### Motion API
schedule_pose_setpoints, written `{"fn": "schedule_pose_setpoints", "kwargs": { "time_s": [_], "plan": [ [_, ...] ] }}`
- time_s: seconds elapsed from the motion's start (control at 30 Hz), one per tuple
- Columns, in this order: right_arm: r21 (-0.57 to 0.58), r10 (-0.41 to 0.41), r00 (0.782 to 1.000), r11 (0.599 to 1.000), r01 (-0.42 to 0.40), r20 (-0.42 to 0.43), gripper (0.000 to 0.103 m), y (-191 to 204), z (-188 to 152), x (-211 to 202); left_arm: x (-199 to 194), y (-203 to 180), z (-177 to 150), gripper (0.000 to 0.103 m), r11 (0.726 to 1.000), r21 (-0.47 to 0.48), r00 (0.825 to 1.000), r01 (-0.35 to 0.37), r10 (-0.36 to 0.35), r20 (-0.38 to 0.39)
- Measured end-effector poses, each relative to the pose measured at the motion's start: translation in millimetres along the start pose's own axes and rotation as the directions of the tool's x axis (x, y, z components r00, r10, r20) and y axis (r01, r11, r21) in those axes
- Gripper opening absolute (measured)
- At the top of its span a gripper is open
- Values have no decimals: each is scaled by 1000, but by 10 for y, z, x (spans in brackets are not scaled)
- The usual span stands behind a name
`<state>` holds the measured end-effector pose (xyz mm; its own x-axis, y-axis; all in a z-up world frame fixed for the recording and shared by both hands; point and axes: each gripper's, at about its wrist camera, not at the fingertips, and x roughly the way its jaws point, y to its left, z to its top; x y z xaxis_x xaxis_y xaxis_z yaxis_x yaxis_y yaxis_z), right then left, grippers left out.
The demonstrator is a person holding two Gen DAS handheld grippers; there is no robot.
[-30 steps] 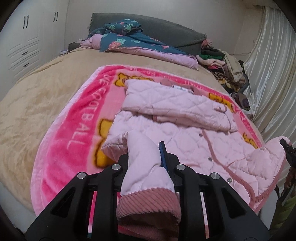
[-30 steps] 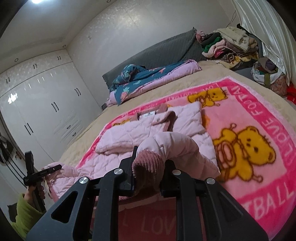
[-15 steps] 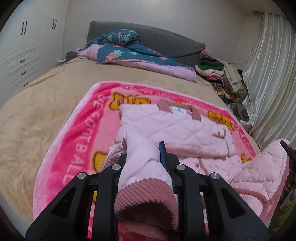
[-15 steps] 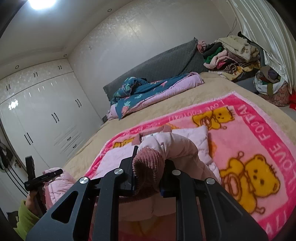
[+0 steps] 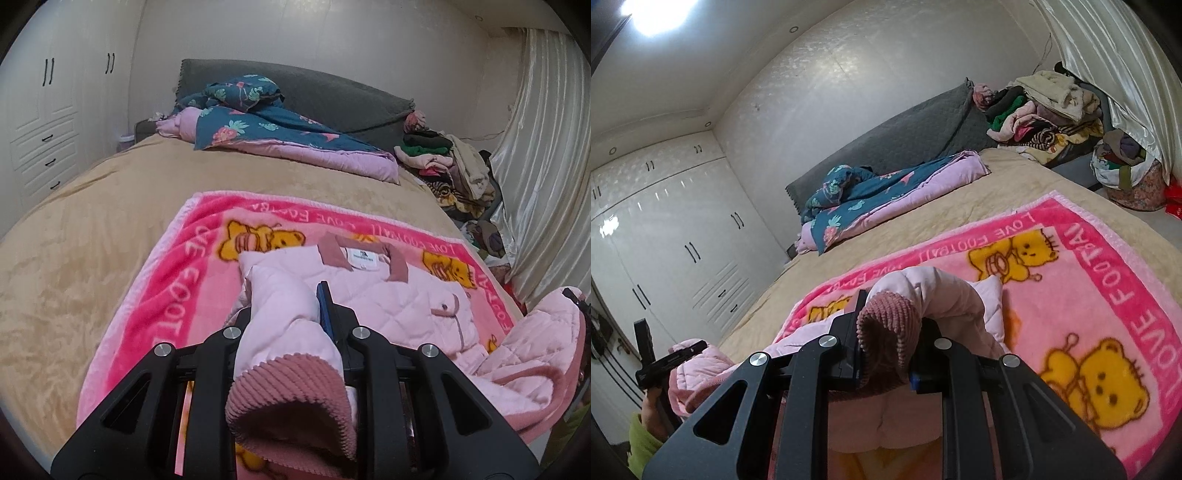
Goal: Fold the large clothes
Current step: 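Lift the hem with both grippers and fold it over toward the collar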
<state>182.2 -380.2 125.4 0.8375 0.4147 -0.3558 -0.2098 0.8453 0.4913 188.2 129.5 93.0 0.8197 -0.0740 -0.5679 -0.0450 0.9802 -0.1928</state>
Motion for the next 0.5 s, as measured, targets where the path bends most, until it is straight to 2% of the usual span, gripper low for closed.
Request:
{"fn": "schedule_pose_setpoints", "kwargs": {
  "time_s": [0.5],
  "plan": [
    [80,-46,998,996,49,-38,16,-259,317,633,434,2,219,17,998,9,998,-63,63,21]
  ]
}}
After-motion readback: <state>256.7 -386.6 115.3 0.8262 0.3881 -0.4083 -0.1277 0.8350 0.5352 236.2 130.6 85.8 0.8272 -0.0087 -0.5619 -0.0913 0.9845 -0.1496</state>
